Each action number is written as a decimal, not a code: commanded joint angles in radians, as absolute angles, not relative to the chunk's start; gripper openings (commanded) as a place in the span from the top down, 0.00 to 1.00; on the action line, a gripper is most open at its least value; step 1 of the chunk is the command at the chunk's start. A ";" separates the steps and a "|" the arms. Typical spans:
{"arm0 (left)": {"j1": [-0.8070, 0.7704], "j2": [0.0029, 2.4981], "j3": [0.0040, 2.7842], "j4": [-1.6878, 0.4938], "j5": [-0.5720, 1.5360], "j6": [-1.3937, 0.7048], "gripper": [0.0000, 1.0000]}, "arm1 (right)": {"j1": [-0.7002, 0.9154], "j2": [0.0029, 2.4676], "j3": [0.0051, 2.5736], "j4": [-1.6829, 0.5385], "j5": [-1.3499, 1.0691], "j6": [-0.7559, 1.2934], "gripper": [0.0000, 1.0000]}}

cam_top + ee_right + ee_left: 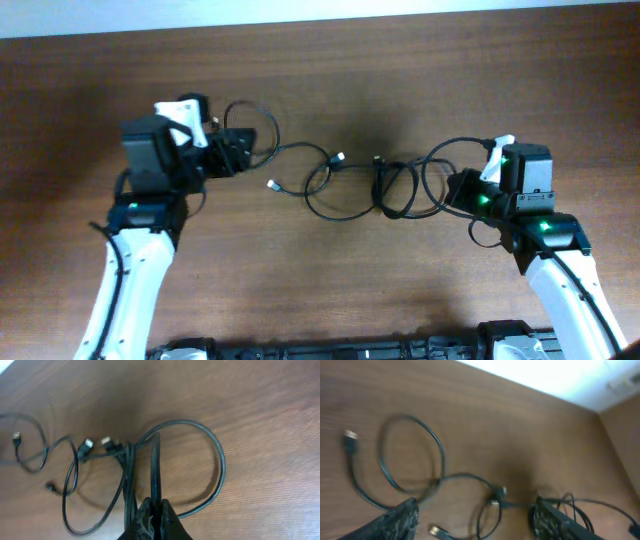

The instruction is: Untangle cables

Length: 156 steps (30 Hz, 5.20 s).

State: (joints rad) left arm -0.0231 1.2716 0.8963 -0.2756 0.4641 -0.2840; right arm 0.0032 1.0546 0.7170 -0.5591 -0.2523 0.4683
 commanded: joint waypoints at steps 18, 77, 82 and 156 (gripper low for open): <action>-0.699 1.742 0.917 -0.060 0.645 -0.236 0.29 | -0.001 1.272 0.743 -0.700 -0.257 0.449 0.48; -0.857 1.641 0.978 0.023 0.198 0.037 1.00 | -0.262 1.190 1.000 -0.976 -0.137 0.339 0.34; -0.584 1.447 0.978 0.039 0.738 -0.147 1.00 | -0.262 1.191 1.000 -0.973 -0.540 0.051 0.33; -0.383 1.594 0.970 -0.457 0.030 -0.135 0.18 | 0.237 1.441 0.998 -0.638 -0.433 0.114 0.27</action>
State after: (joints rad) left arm -0.3840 1.5337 0.9764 -0.4603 0.0326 -0.2871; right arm 0.2279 1.4025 0.9855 -0.6418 -0.4595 0.0982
